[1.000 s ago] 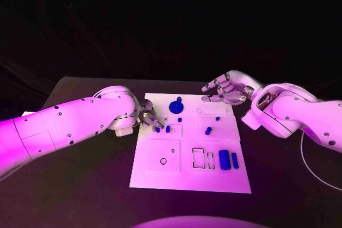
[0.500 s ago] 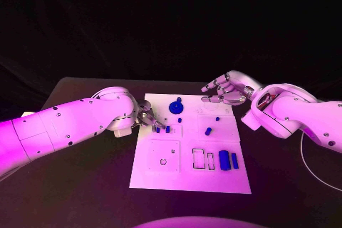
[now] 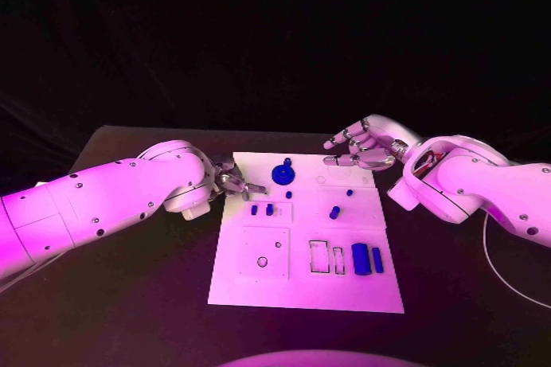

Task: Assemble the parts on the task board

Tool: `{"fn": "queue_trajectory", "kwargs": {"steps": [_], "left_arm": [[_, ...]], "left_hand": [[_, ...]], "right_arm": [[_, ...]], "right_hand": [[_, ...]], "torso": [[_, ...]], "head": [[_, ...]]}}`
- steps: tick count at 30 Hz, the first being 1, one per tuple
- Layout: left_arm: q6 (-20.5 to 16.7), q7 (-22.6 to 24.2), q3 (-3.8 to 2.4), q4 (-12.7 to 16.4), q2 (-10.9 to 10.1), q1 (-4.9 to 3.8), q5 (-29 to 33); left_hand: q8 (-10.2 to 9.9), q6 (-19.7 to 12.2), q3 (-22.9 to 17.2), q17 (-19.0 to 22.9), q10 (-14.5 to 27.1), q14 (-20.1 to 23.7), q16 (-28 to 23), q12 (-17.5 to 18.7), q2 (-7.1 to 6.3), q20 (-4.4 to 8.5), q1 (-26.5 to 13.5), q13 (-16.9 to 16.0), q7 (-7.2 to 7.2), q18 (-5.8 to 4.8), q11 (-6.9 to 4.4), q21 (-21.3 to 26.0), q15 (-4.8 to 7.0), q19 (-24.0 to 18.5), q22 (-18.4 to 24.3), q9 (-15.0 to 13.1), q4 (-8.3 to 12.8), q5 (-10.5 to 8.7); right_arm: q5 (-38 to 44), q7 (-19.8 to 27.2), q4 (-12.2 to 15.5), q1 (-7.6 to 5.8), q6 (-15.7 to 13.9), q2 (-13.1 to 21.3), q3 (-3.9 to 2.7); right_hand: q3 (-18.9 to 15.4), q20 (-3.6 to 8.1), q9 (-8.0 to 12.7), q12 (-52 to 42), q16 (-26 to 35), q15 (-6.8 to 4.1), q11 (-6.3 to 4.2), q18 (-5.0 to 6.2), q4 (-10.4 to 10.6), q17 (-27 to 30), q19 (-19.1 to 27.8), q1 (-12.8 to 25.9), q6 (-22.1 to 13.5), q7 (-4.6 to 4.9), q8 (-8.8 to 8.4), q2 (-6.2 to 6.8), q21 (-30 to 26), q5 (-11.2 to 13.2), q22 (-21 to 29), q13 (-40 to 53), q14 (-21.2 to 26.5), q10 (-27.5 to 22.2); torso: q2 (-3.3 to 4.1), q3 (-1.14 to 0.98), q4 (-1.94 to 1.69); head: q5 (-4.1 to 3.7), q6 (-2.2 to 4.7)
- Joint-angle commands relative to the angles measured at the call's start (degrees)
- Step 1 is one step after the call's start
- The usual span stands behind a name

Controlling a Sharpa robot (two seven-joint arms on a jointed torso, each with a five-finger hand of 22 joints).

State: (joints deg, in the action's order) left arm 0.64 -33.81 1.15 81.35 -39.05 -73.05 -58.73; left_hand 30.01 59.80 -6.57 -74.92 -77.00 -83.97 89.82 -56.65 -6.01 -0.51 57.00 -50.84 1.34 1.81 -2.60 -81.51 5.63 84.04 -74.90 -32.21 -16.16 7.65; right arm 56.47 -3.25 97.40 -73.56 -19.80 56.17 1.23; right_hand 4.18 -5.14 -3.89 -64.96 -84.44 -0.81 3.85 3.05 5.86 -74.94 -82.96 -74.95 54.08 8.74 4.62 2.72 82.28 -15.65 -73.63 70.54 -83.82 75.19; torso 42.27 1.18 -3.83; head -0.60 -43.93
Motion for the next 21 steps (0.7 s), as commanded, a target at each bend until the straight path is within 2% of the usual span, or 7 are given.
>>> {"fn": "queue_trajectory", "kwargs": {"steps": [1,4,7,10,11,15,21], "left_arm": [[-7.4,7.06,-0.07,-0.05,-0.22,-0.09,7.4],[-9.23,12.23,-0.06,-0.4,-0.4,-0.11,12.24],[-10.13,16.91,-0.03,-0.79,-0.27,-0.12,14.18],[-10.57,21.72,0.13,-1.2,0.29,-0.11,10.96],[-11.07,24.37,0.29,-1.46,0.85,-0.08,7.51],[-12.99,30.22,0.9,-2.23,2.55,0.06,-1.38],[-13.7,33.5,1.73,-3.25,4.99,0.22,-13.59]], "left_hand": [[-1.0,-1.95,1.9,-14.11,4.27,-5.71,-0.56,7.28,0.44,-0.46,0.75,7.43,0.76,1.8,0.78,4.77,-0.39,-0.61,-3.58,0.82,-0.38,0.03],[-3.09,-5.88,4.05,-4.5,10.77,-1.99,-8.79,14.74,1.42,-1.71,1.5,13.56,2.75,4.64,2.72,18.56,-2.11,-7.37,7.51,2.39,-0.51,0.13],[-5.81,-10.88,6.09,15.44,17.83,8.73,-29.3,20.24,1.6,-3.96,3.93,17.18,5.97,8.21,5.79,41.67,-4.94,-19.02,25.18,4.61,-0.21,0.01],[-7.67,-13.62,5.85,28.1,22.72,16.91,-43.92,24.41,1.33,-5.84,11.21,20.43,7.76,8.13,7.79,47.53,-6.57,-21.65,29.25,6.69,2.58,0.17],[-8.89,-14.96,4.87,30.24,25.14,18.28,-46.98,27.06,1.53,-6.66,17.25,22.77,7.89,8.43,8.27,50.67,-7.22,-22.45,31.72,8.22,5.37,0.24],[-11.81,-16.01,2.08,33.54,26.38,17.72,-50.7,31.97,2.52,-6.8,26.66,28.08,6.85,8.77,8.23,54.19,-7.03,-20.97,35.26,11.79,9.84,-0.04],[-16.4,-11.6,-0.48,36.14,23.28,12.45,-51.7,39.15,0.86,-5.94,29.72,37.06,5.76,8.74,8.54,54.75,-6.33,-15.71,37.27,17.4,12.17,-0.18]], "right_arm": [[0.26,0.44,-0.01,0.05,0.55,-0.03,0.01],[0.26,0.44,-0.02,0.06,0.55,0.01,0.01],[0.26,0.42,-0.01,0.06,0.55,0.02,0.02],[0.26,0.4,0.0,0.06,0.54,0.03,0.02],[0.26,0.39,-0.01,0.06,0.55,0.02,0.02],[0.26,0.4,-0.1,0.06,0.6,-0.13,0.02],[0.26,0.42,-0.2,0.08,0.71,-0.38,0.03]], "right_hand": [[-0.37,0.0,-0.04,-0.21,0.28,0.04,-0.15,0.34,-0.12,-4.59,0.19,0.26,0.11,0.05,0.3,-0.19,-0.23,-0.13,0.05,-0.05,-3.83,-0.21],[-0.37,0.0,-0.04,-0.21,0.28,0.04,-0.15,0.34,-0.12,-4.59,0.19,0.26,0.11,0.05,0.3,-0.19,-0.23,-0.13,0.05,-0.05,-3.83,-0.21],[-0.37,0.0,-0.04,-0.21,0.28,0.04,-0.15,0.34,-0.12,-4.59,0.19,0.26,0.11,0.05,0.3,-0.19,-0.23,-0.13,0.05,-0.05,-3.83,-0.21],[-0.37,0.0,-0.04,-0.21,0.28,0.04,-0.15,0.34,-0.12,-4.59,0.19,0.26,0.11,0.05,0.3,-0.19,-0.23,-0.13,0.05,-0.05,-3.83,-0.21],[-0.37,0.0,-0.04,-0.21,0.28,0.04,-0.15,0.34,-0.12,-4.59,0.19,0.26,0.11,0.05,0.3,-0.19,-0.23,-0.13,0.05,-0.05,-3.83,-0.21],[-0.41,0.0,-0.04,-0.18,0.31,0.04,-0.15,0.34,-0.08,-4.55,0.2,0.28,0.12,0.05,0.31,-0.22,-0.25,-0.19,0.08,-0.09,-3.83,-0.23],[-0.41,0.0,-0.04,-0.18,0.31,0.04,-0.16,0.34,-0.07,-4.56,0.18,0.26,0.12,0.04,0.31,-0.25,-0.24,-0.25,0.05,-0.09,-3.83,-0.23]], "torso": [[0.02,-0.01,-0.01],[0.03,-0.02,-0.03],[0.01,-0.04,-0.05],[0.02,-0.02,-0.05],[0.04,0.01,-0.04],[0.09,0.03,0.11],[0.08,-0.03,0.13]], "head": [[-0.08,0.01],[-0.17,0.05],[-0.22,0.24],[-0.32,0.5],[-0.42,0.52],[-0.5,0.6],[-0.79,0.79]]}}
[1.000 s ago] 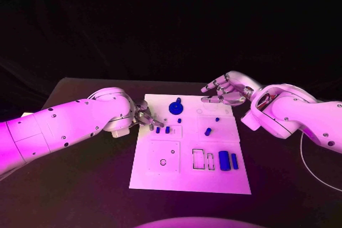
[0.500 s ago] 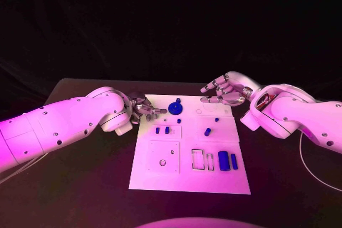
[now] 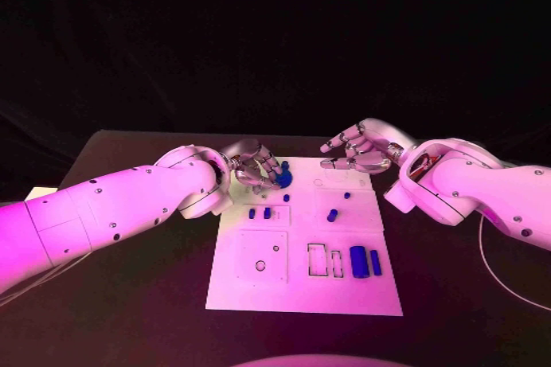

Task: Assemble the parts on the task board

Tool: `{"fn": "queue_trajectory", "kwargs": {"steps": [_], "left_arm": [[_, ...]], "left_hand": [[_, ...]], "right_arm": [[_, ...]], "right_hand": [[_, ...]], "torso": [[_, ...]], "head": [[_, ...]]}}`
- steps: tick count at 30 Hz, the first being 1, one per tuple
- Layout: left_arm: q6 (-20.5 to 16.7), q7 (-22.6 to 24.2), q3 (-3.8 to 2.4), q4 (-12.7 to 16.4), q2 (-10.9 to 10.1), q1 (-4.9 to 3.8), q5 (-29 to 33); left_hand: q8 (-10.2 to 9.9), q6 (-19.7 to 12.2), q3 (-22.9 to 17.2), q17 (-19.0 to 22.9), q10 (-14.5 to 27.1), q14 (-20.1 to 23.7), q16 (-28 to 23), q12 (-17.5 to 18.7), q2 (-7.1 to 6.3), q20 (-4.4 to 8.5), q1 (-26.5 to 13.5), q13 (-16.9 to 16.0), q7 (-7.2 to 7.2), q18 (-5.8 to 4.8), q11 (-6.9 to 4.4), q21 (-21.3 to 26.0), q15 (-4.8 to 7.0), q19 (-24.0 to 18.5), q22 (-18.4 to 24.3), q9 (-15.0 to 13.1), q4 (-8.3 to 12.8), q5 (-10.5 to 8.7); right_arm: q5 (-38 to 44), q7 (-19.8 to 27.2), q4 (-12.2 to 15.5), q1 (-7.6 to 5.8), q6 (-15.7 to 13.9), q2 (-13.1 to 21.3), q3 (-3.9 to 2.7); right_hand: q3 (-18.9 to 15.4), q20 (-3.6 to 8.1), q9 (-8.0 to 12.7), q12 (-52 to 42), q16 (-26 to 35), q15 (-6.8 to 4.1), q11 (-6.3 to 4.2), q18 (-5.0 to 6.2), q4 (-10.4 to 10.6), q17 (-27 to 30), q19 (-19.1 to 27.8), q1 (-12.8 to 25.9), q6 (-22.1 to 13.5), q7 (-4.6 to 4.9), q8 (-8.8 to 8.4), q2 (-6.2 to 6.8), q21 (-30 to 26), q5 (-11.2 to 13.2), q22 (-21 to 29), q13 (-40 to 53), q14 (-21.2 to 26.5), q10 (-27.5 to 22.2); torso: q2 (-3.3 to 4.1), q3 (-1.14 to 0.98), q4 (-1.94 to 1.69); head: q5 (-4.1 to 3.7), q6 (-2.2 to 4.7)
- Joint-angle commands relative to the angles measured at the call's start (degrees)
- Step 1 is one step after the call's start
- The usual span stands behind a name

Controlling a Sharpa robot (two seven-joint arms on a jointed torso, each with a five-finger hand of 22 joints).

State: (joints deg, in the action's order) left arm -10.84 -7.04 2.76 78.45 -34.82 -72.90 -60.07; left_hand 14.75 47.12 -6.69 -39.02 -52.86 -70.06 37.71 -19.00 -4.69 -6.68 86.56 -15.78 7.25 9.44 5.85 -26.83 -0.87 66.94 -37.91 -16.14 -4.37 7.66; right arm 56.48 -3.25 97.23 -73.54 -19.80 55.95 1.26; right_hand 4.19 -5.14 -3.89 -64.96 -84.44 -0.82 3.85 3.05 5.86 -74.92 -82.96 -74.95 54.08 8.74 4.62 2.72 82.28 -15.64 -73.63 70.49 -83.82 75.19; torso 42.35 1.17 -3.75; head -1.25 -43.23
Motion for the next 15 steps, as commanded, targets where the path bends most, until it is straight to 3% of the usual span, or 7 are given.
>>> {"fn": "queue_trajectory", "kwargs": {"steps": [1,3,4,6,8,11,15], "left_arm": [[-2.0,6.77,0.21,-0.53,1.13,0.08,-14.07],[-1.31,6.6,0.32,-0.79,1.7,0.11,-16.76],[-0.77,6.39,0.37,-0.95,2.02,0.13,-18.24],[0.34,5.9,0.45,-1.24,2.62,0.16,-20.91],[1.57,5.21,0.51,-1.49,3.15,0.2,-23.06],[3.34,4.2,0.55,-1.97,3.89,0.25,-25.19],[5.45,3.18,0.59,-3.04,5.15,0.37,-27.1]], "left_hand": [[-1.74,1.61,-0.38,-0.03,-1.17,-2.9,1.47,2.2,-0.71,0.32,-0.15,3.01,-0.24,1.11,-0.07,-0.37,0.21,2.6,0.2,2.03,0.42,-0.18],[-2.25,2.56,-0.28,-4.02,-1.68,-6.31,7.02,2.82,-1.03,0.52,-0.73,4.07,-0.3,1.1,-0.42,-1.62,0.45,4.91,-0.3,2.74,0.36,-0.19],[-2.44,3.66,-0.32,-11.21,-2.3,-9.79,15.25,3.16,-1.02,0.79,-1.18,4.79,-0.16,0.97,-0.66,-3.71,0.67,7.07,-1.64,3.19,0.19,-0.19],[-2.86,5.53,-0.31,-21.53,-3.51,-13.85,26.77,3.72,-1.33,1.18,-1.86,5.99,0.14,-0.58,-1.01,-13.9,1.08,11.86,-9.74,4.01,-0.06,-0.36],[-3.71,6.85,-0.6,-27.44,-5.13,-15.38,33.28,4.42,-1.38,1.57,-2.2,7.22,-0.14,-1.79,-1.34,-22.13,1.36,14.69,-16.61,5.02,-0.28,-0.35],[-4.4,8.13,-0.76,-30.08,-6.82,-15.98,36.32,5.08,-1.53,1.8,-2.67,8.2,0.01,-2.56,-1.56,-27.08,1.59,16.01,-20.9,5.83,-0.62,-0.49],[-5.18,9.75,-1.32,-30.36,-9.11,-16.36,37.47,6.22,-1.56,2.03,-2.83,9.29,-0.05,-3.18,-1.77,-31.22,1.81,17.12,-24.52,6.72,-0.97,-0.49]], "right_arm": [[0.26,0.41,-0.04,0.06,0.72,-0.18,0.01],[0.26,0.41,-0.04,0.06,0.75,-0.23,0.01],[0.26,0.42,-0.05,0.07,0.76,-0.26,0.01],[0.26,0.42,-0.07,0.08,0.78,-0.32,0.02],[0.26,0.42,-0.08,0.08,0.8,-0.37,0.02],[0.26,0.43,-0.08,0.1,0.8,-0.43,0.02],[0.26,0.47,-0.09,0.11,0.73,-0.53,0.02]], "right_hand": [[-0.42,0.0,-0.04,-0.18,0.31,0.04,-0.16,0.34,-0.07,-4.58,0.18,0.26,0.12,0.04,0.31,-0.25,-0.24,-0.25,0.05,-0.04,-3.83,-0.23],[-0.42,0.0,-0.04,-0.18,0.31,0.04,-0.16,0.34,-0.07,-4.58,0.18,0.26,0.12,0.04,0.31,-0.25,-0.24,-0.25,0.05,-0.04,-3.83,-0.23],[-0.42,0.0,-0.04,-0.18,0.31,0.04,-0.16,0.34,-0.07,-4.58,0.18,0.26,0.12,0.04,0.31,-0.25,-0.24,-0.25,0.05,-0.04,-3.83,-0.23],[-0.42,0.0,-0.04,-0.18,0.31,0.04,-0.16,0.34,-0.07,-4.58,0.18,0.26,0.12,0.04,0.31,-0.25,-0.24,-0.25,0.05,-0.04,-3.83,-0.23],[-0.42,0.0,-0.04,-0.19,0.31,0.04,-0.16,0.34,-0.07,-4.58,0.19,0.24,0.12,0.04,0.31,-0.27,-0.24,-0.27,0.06,-0.05,-3.83,-0.23],[-0.41,0.0,-0.05,-0.19,0.31,0.03,-0.17,0.34,-0.08,-4.59,0.2,0.18,0.13,0.03,0.32,-0.32,-0.26,-0.34,0.08,-0.05,-3.84,-0.24],[-0.41,0.0,-0.05,-0.19,0.31,0.03,-0.17,0.34,-0.08,-4.59,0.2,0.18,0.13,0.03,0.32,-0.32,-0.26,-0.34,0.08,-0.05,-3.84,-0.24]], "torso": [[0.0,-0.04,0.05],[0.02,-0.05,0.01],[0.05,-0.04,0.03],[0.04,0.0,-0.03],[0.03,0.0,-0.03],[0.01,-0.01,-0.04],[-0.01,0.0,-0.05]], "head": [[-0.18,0.14],[-0.23,0.18],[-0.26,0.17],[-0.35,0.13],[-0.38,0.1],[-0.38,0.09],[-0.36,-0.03]]}}
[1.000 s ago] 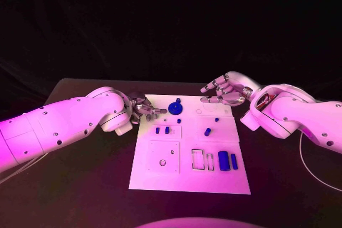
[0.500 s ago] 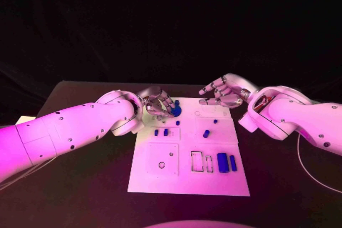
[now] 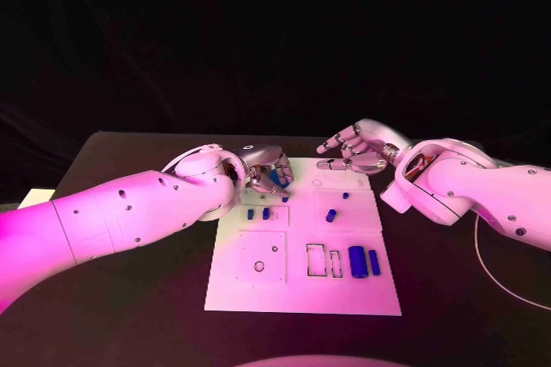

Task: Assemble the parts on the task board

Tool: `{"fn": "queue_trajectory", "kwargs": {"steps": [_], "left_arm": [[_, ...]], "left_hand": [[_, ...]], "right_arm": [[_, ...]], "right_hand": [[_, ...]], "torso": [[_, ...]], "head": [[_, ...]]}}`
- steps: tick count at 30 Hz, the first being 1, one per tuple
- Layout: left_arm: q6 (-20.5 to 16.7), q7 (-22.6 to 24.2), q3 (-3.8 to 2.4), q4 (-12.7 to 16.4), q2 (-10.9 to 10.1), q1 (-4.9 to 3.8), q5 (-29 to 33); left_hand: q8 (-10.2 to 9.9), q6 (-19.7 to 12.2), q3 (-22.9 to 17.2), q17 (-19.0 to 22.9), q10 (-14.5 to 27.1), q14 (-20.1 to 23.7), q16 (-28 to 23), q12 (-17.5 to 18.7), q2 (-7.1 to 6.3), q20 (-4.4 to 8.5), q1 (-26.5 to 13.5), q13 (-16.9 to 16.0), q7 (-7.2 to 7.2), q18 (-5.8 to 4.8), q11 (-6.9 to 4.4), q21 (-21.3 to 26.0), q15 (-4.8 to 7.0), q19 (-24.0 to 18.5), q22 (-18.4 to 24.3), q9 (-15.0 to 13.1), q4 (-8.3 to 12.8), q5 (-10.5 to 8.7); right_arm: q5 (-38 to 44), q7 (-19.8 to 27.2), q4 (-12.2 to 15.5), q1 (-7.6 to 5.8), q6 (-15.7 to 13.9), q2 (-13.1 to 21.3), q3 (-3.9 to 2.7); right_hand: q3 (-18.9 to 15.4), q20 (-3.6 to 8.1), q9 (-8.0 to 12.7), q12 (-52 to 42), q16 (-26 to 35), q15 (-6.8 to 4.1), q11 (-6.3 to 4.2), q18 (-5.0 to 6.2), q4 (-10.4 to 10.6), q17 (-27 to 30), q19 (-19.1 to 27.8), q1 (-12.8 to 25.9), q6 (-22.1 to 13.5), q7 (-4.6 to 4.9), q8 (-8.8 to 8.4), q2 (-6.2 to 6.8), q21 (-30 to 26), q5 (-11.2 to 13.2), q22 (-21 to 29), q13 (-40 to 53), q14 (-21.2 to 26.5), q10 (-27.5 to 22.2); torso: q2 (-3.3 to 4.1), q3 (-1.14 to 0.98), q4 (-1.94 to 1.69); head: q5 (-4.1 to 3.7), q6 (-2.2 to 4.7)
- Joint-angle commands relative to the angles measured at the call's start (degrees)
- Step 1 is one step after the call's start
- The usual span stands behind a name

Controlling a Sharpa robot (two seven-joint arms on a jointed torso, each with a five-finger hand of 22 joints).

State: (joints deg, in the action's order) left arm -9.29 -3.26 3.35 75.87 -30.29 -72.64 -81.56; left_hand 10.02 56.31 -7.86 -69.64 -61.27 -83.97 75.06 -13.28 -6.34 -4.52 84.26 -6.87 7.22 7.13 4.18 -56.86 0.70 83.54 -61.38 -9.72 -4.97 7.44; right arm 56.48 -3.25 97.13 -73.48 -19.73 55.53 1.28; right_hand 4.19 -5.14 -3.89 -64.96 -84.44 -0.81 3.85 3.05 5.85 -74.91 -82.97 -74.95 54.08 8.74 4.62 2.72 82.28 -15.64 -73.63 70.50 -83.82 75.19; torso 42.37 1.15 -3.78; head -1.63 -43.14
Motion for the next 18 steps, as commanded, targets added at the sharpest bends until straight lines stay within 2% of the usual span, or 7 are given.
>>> {"fn": "queue_trajectory", "kwargs": {"steps": [1,8,18], "left_arm": [[4.19,-0.75,0.0,-0.68,0.89,0.14,-5.86],[5.61,-1.8,0.03,-2.09,2.52,0.39,-7.1],[7.6,-2.41,0.05,-3.35,3.69,0.55,-7.65]], "left_hand": [[-0.55,0.77,-0.28,0.62,-0.96,-2.4,-0.05,0.7,0.12,-0.1,-0.52,0.53,-0.03,-0.95,-0.11,-1.7,0.25,0.63,-1.51,0.4,-0.41,-0.27],[-1.08,2.29,-1.61,2.6,-2.8,-2.18,-0.84,1.93,0.47,0.1,-0.03,1.39,-0.12,-1.41,-0.32,-4.68,0.46,1.26,-4.16,1.01,-0.5,-0.21],[-1.68,3.87,-3.28,4.07,-4.85,-2.04,-1.11,3.45,0.27,0.29,0.09,2.21,-0.27,-1.7,-0.55,-6.54,0.66,1.49,-5.93,1.65,-0.66,-0.21]], "right_arm": [[0.26,0.48,0.0,0.05,0.62,-0.14,0.0],[0.26,0.44,-0.11,0.06,0.4,-0.29,0.0],[0.26,0.39,-0.14,0.07,0.31,-0.44,0.0]], "right_hand": [[-0.42,0.0,-0.05,-0.19,0.31,0.03,-0.17,0.35,-0.08,-4.6,0.2,0.18,0.13,0.03,0.32,-0.32,-0.26,-0.34,0.09,-0.05,-3.84,-0.23],[-0.41,0.01,-0.05,-0.17,0.32,0.03,-0.18,0.35,-0.09,-4.59,0.2,0.11,0.13,0.03,0.32,-0.37,-0.27,-0.44,0.1,-0.08,-3.84,-0.26],[-0.41,0.01,-0.05,-0.17,0.32,0.03,-0.18,0.35,-0.09,-4.59,0.2,0.11,0.13,0.03,0.32,-0.37,-0.27,-0.44,0.1,-0.08,-3.84,-0.26]], "torso": [[-0.04,0.03,0.0],[-0.02,0.0,-0.01],[-0.06,-0.05,-0.03]], "head": [[0.02,-0.13],[-0.04,-0.21],[-0.06,-0.3]]}}
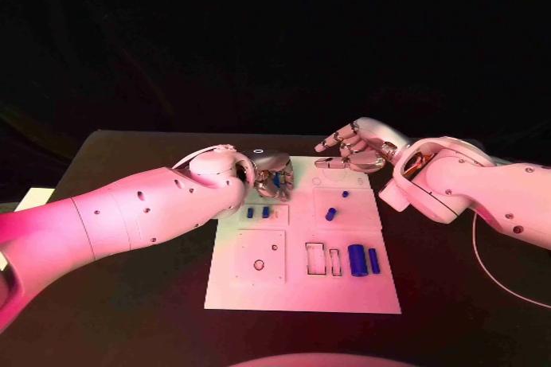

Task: Assemble the parts on the task board

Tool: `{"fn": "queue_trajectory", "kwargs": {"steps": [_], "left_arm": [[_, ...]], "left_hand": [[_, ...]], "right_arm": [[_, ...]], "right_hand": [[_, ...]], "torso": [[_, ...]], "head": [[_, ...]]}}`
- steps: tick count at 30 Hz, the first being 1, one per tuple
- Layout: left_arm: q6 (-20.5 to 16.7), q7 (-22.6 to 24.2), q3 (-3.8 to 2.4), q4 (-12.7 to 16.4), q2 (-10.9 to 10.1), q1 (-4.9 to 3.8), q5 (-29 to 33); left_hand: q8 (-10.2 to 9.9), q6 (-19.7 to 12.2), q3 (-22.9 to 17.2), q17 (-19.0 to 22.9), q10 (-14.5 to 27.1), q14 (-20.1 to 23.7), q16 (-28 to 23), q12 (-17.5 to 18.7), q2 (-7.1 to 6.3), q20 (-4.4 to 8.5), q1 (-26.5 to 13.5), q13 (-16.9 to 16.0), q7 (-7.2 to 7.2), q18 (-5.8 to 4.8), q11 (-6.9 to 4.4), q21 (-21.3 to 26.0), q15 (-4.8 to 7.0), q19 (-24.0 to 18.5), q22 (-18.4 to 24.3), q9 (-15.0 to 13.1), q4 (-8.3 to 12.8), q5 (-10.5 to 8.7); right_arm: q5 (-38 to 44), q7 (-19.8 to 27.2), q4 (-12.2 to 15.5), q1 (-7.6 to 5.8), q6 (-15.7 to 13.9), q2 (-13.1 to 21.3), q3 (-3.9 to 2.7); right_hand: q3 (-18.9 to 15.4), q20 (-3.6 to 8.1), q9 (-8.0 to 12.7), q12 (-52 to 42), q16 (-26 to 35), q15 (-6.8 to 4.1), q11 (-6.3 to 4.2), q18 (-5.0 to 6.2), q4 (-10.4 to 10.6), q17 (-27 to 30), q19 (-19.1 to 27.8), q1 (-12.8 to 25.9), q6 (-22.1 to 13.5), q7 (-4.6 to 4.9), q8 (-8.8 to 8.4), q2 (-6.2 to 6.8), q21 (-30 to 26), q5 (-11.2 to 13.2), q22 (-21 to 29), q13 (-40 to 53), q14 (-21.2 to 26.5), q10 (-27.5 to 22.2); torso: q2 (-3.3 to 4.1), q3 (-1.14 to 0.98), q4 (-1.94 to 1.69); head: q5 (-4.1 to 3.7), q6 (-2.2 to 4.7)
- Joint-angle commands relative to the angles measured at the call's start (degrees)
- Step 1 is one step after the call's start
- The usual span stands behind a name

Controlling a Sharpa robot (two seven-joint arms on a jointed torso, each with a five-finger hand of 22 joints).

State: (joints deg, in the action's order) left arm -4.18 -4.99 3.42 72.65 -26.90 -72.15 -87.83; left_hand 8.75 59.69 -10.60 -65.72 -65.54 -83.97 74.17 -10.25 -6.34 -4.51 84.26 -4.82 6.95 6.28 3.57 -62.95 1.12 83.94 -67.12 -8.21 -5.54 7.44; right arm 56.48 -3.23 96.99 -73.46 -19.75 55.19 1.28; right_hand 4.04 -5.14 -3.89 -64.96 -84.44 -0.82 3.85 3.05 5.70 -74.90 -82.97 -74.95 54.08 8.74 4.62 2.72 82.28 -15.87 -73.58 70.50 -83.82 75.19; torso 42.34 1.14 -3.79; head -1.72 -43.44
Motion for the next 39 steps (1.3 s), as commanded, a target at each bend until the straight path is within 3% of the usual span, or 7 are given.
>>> {"fn": "queue_trajectory", "kwargs": {"steps": [1,16,31,39], "left_arm": [[2.58,-0.71,-0.01,-0.2,0.36,0.07,-1.4],[4.61,-1.33,0.0,-1.41,1.28,0.14,-1.6],[4.95,-1.36,0.0,-2.22,2.33,0.96,-1.44],[6.08,-2.34,0.0,-2.19,2.27,1.07,-2.06]], "left_hand": [[-0.52,0.65,-0.8,0.27,-0.8,-2.03,-0.2,0.66,0.24,0.29,0.1,0.26,-0.01,-0.88,0.04,-0.62,0.26,1.08,-0.37,0.23,-0.11,-0.2],[-1.21,1.8,-3.13,0.92,-2.31,-1.95,0.1,2.15,0.03,0.38,0.37,0.76,-0.09,-1.0,-0.1,-1.54,0.34,0.97,-1.39,0.83,0.06,-0.18],[-1.73,2.73,-5.3,1.5,-4.0,-1.87,0.35,2.98,-0.17,0.5,0.36,0.76,-0.17,-1.24,-0.34,-2.99,0.53,1.09,-2.82,1.25,0.4,-0.2],[-1.16,6.05,-11.26,1.73,-7.69,-1.82,0.88,2.81,0.65,1.01,3.35,0.15,-0.28,-1.64,-0.91,-5.37,1.13,1.29,-5.07,1.18,3.95,-0.04]], "right_arm": [[0.26,0.37,0.01,0.05,0.33,-0.11,0.0],[0.26,0.32,0.04,0.05,0.32,-0.17,0.0],[0.26,0.29,0.03,0.05,0.46,-0.26,0.0],[0.26,0.28,0.03,0.05,0.55,-0.29,0.0]], "right_hand": [[-0.26,0.01,-0.05,-0.17,0.32,0.03,-0.18,0.35,0.07,-4.6,0.2,0.11,0.13,0.03,0.32,-0.37,-0.27,-0.21,0.05,-0.09,-3.84,-0.26],[-0.25,0.01,-0.05,-0.13,0.35,0.02,-0.18,0.36,0.07,-4.57,0.22,0.03,0.13,0.03,0.32,-0.47,-0.3,-0.38,0.1,-0.14,-3.84,-0.3],[-0.26,0.02,-0.05,-0.2,0.38,0.01,-0.18,0.36,0.07,-4.53,0.21,-0.01,0.13,0.03,0.33,-0.51,-0.3,-0.44,0.09,-0.1,-3.83,-0.27],[-0.26,0.02,-0.05,-0.27,0.38,0.01,-0.19,0.35,0.06,-4.55,0.2,-0.06,0.15,0.03,0.34,-0.55,-0.29,-0.49,0.07,-0.05,-3.84,-0.23]], "torso": [[-0.04,-0.04,-0.03],[-0.04,0.0,0.0],[-0.06,-0.01,-0.04],[-0.07,0.0,-0.05]], "head": [[0.02,-0.02],[-0.01,-0.13],[-0.16,-0.26],[-0.2,-0.32]]}}
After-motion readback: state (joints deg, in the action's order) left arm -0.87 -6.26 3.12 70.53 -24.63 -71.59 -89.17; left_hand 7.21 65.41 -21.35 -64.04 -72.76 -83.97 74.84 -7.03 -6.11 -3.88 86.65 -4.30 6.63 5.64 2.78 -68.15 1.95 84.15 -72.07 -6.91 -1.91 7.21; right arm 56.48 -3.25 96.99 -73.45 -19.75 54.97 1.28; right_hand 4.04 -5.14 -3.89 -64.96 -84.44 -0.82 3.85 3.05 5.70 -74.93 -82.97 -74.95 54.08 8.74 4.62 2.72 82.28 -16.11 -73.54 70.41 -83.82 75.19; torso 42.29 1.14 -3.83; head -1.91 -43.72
